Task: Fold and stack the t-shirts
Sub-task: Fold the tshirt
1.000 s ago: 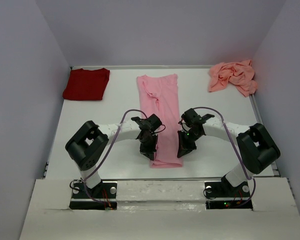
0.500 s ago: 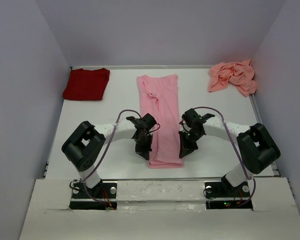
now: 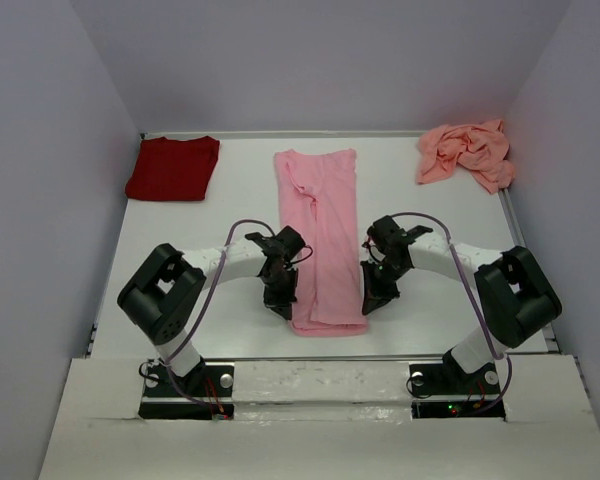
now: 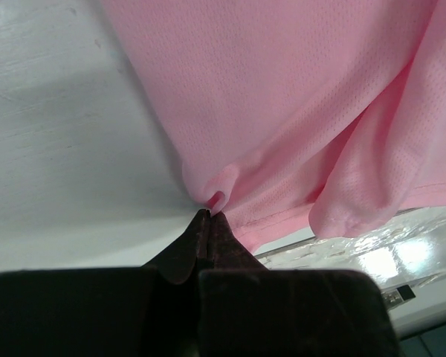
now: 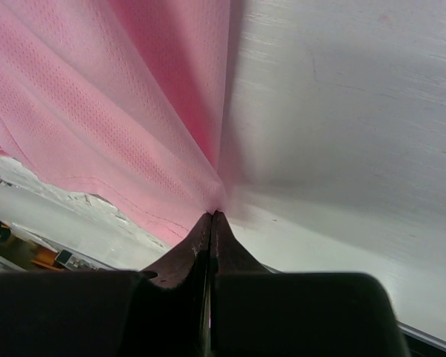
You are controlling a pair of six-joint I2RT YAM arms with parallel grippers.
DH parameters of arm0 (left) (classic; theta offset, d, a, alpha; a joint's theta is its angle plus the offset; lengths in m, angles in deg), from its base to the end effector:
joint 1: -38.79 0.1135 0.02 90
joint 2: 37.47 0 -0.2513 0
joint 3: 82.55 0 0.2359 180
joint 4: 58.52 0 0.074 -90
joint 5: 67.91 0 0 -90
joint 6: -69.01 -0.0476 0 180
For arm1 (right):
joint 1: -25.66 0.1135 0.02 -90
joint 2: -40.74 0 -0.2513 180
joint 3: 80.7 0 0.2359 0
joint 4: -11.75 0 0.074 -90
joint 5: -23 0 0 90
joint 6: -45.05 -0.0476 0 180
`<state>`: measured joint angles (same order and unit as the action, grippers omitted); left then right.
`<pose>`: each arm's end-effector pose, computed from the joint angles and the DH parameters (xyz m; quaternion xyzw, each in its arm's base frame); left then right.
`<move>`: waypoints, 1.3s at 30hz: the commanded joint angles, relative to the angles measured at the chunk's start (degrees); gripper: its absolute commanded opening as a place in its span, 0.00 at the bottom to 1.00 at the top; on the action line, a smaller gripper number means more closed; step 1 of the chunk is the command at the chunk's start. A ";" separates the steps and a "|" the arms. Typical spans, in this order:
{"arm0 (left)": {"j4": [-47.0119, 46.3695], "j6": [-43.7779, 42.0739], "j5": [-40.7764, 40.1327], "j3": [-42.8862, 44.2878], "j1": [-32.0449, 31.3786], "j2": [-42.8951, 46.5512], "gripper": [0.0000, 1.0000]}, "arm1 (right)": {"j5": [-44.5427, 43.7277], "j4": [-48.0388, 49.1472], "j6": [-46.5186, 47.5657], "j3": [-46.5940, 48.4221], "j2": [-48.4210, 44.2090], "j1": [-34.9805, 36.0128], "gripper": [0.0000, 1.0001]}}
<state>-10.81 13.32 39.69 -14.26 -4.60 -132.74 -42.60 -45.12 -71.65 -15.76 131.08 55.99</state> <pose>0.1971 -0.2061 0.1416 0.0978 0.9747 -0.2007 0.0074 0.2062 0.1434 0.1473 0.0451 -0.9743 -0.2167 0.0428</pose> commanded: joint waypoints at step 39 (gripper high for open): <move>-2.39 -0.99 4.02 -5.22 2.18 3.68 0.04 | -0.14 -0.85 -0.81 -4.32 1.76 -1.23 0.41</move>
<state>-13.15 12.90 42.51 -18.61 -2.61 -130.48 -42.16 -45.97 -72.50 -20.40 132.39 55.25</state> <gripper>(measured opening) 0.011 0.301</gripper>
